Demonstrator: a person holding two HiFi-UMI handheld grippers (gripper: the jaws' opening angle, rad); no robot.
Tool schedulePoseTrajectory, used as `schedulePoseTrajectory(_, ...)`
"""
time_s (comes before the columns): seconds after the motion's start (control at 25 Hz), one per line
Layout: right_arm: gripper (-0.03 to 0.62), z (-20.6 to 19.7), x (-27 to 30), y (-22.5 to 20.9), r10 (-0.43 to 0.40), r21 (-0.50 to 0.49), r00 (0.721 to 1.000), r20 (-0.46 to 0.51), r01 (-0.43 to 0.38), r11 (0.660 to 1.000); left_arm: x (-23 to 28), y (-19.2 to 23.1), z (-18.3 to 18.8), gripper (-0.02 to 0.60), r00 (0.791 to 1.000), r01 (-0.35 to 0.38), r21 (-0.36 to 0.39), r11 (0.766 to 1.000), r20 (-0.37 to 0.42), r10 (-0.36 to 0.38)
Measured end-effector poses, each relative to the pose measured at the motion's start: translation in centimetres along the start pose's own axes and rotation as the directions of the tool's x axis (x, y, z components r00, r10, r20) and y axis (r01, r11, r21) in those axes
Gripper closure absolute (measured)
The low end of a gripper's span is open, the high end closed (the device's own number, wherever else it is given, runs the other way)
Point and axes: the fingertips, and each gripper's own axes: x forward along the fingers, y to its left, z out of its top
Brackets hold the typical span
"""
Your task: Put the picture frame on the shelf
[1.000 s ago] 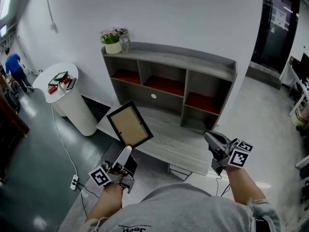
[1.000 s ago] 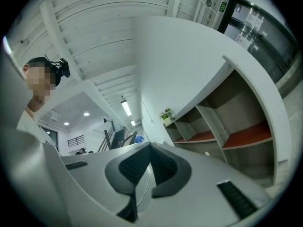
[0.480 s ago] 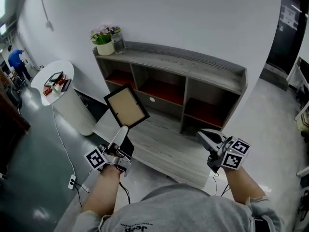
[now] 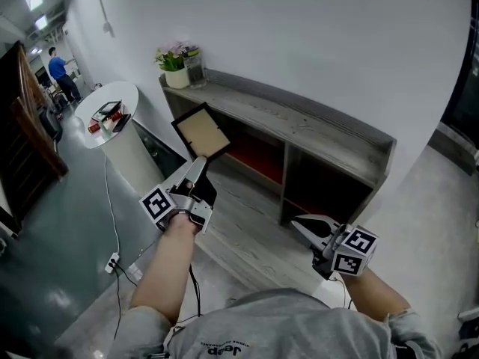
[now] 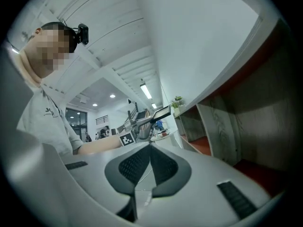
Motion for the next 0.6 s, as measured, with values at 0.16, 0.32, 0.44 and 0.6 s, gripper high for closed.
schedulePoseTrajectory(0.16,0.58,-0.8,1.6,0.0,0.001,0.002,1.0,0.004,-0.001,1.0,3.6,0.1,1.8,0.494,1.0,-0.023,0.007,1.0,-0.02,0.023)
schedulePoseTrajectory(0.32,0.58,-1.3,2.8,-0.1,-0.031,0.028,0.999,0.009,0.031,0.999,6.6,1.0,4.3,0.494,0.998,-0.051,0.0,0.999,-0.022,0.051)
schedulePoseTrajectory(0.44,0.58,-1.5,3.4,-0.4,-0.059,0.044,0.998,0.018,0.058,0.997,8.5,1.7,5.8,0.495,0.998,-0.054,-0.006,0.999,-0.02,0.054)
schedulePoseTrajectory(0.6,0.58,-1.7,3.8,-0.5,-0.075,0.051,0.997,0.02,0.074,0.996,10.3,2.7,6.0,0.494,0.996,-0.08,-0.013,0.997,-0.04,0.079)
